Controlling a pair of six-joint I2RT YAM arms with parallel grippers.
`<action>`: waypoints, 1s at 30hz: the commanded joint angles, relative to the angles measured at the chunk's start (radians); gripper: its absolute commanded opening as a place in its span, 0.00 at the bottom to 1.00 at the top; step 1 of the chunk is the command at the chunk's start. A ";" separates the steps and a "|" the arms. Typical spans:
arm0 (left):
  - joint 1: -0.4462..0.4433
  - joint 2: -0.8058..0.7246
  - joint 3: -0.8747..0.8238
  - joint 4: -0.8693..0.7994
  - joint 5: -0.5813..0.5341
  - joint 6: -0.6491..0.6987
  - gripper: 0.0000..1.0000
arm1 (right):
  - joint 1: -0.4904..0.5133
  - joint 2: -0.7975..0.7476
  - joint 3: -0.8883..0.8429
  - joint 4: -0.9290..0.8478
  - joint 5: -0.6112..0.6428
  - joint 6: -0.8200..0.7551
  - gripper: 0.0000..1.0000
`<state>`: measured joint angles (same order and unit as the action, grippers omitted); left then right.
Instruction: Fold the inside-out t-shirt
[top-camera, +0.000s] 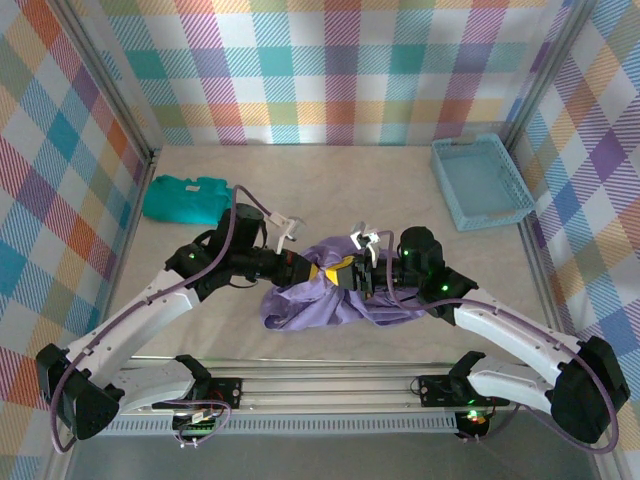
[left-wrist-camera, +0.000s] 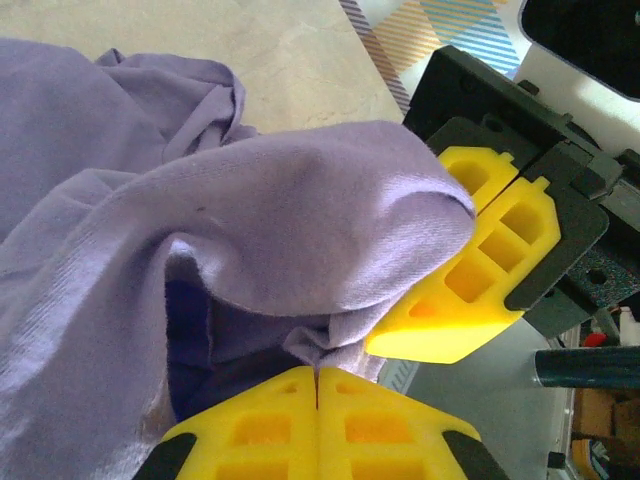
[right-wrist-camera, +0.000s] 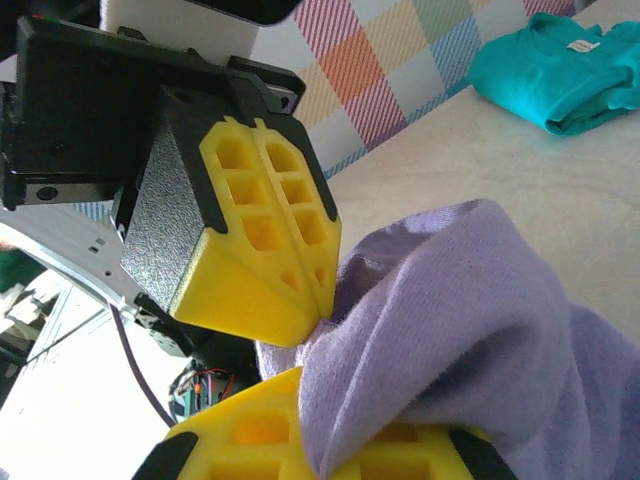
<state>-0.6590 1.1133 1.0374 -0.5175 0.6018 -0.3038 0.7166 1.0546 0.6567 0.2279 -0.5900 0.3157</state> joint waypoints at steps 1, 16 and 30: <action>-0.005 -0.071 0.008 0.053 -0.045 0.032 0.02 | -0.005 -0.035 0.022 -0.062 0.048 -0.036 0.11; -0.005 -0.203 -0.042 0.140 -0.057 0.129 0.01 | 0.014 0.012 0.003 -0.044 0.096 -0.003 0.43; -0.041 -0.225 -0.119 0.348 -0.068 0.072 0.02 | 0.021 0.186 0.102 0.023 0.108 0.201 0.49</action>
<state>-0.6785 0.9005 0.9333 -0.2699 0.5217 -0.2195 0.7292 1.1942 0.7353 0.1402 -0.4267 0.4183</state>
